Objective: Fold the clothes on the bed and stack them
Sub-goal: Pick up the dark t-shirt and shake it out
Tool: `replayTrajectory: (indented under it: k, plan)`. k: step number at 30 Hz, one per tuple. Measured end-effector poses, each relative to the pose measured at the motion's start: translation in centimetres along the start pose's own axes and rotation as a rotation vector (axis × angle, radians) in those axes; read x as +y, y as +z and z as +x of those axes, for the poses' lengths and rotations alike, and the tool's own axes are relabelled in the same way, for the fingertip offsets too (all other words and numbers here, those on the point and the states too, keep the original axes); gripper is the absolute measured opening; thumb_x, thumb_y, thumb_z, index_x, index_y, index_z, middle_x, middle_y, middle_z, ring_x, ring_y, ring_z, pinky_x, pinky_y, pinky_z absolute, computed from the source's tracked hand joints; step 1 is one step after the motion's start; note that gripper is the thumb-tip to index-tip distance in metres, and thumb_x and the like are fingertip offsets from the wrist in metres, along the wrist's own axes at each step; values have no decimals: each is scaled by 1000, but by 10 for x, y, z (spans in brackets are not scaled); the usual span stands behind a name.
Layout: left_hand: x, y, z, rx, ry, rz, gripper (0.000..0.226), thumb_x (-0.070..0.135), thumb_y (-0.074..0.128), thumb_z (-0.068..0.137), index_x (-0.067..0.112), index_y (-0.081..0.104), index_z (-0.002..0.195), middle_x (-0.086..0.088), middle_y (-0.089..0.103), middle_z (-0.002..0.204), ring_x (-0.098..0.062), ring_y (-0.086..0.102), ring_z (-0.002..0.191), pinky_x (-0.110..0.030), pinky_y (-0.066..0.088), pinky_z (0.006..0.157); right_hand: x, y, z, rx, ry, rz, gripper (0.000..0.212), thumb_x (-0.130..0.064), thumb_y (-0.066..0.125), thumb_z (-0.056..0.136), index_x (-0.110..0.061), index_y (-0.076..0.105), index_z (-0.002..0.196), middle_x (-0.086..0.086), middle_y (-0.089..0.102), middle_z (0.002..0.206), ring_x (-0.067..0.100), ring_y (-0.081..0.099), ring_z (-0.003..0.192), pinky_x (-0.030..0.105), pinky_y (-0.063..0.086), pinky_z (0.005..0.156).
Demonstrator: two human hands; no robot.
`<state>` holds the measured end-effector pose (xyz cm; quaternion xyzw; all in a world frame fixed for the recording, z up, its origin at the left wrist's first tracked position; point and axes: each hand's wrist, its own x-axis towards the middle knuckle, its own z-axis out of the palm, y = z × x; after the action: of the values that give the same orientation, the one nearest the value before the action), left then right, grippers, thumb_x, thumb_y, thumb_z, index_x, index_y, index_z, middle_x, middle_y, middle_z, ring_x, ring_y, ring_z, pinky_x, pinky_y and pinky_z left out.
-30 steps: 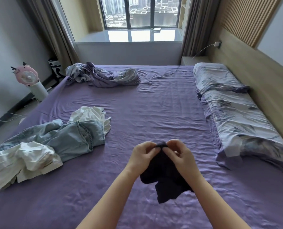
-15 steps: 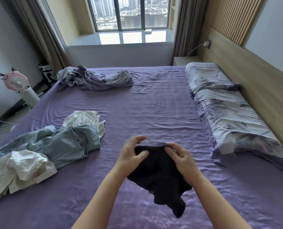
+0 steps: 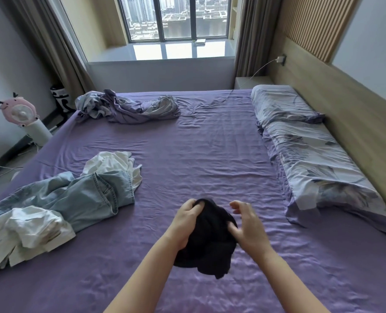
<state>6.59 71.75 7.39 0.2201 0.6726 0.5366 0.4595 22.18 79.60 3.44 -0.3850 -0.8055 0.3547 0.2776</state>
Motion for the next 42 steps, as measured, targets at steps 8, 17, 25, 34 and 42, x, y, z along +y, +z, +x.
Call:
replayTrajectory:
  k: [8,17,25,34,42]
  plan:
    - [12,-6,4,255,-113,-336,20,12,43,99,7,60,89,-11,65,79,-20,62,70,-28,50,56,-7,29,-20,-225,-5,-193,49,-32,67,80,-23,48,124,-7,49,117,11,47,110,29,45,86]
    - [1,-56,15,582,135,345,19,25,48,97,9,54,89,-4,58,83,-28,55,88,-32,35,70,-3,9,-1,-131,99,134,12,-10,62,87,-18,69,93,-8,67,82,2,60,79,14,42,71]
    - [-21,-38,-2,54,547,750,34,15,56,69,20,64,102,7,63,99,-11,56,96,-22,42,89,-34,7,18,-237,90,369,26,-11,52,94,-34,62,100,-22,66,101,-9,58,96,7,41,84]
    - [-17,-8,0,16,378,482,16,18,62,90,26,56,77,11,61,74,-10,60,77,-35,52,80,-21,-9,19,-203,104,307,32,-12,67,85,-32,56,107,-9,64,101,-5,58,90,14,43,80]
    - [9,-2,9,247,348,342,10,14,44,99,13,49,90,5,53,81,-13,49,78,-25,34,71,35,-4,-9,-257,217,-129,66,1,54,82,-25,36,140,-4,61,96,21,62,91,36,48,80]
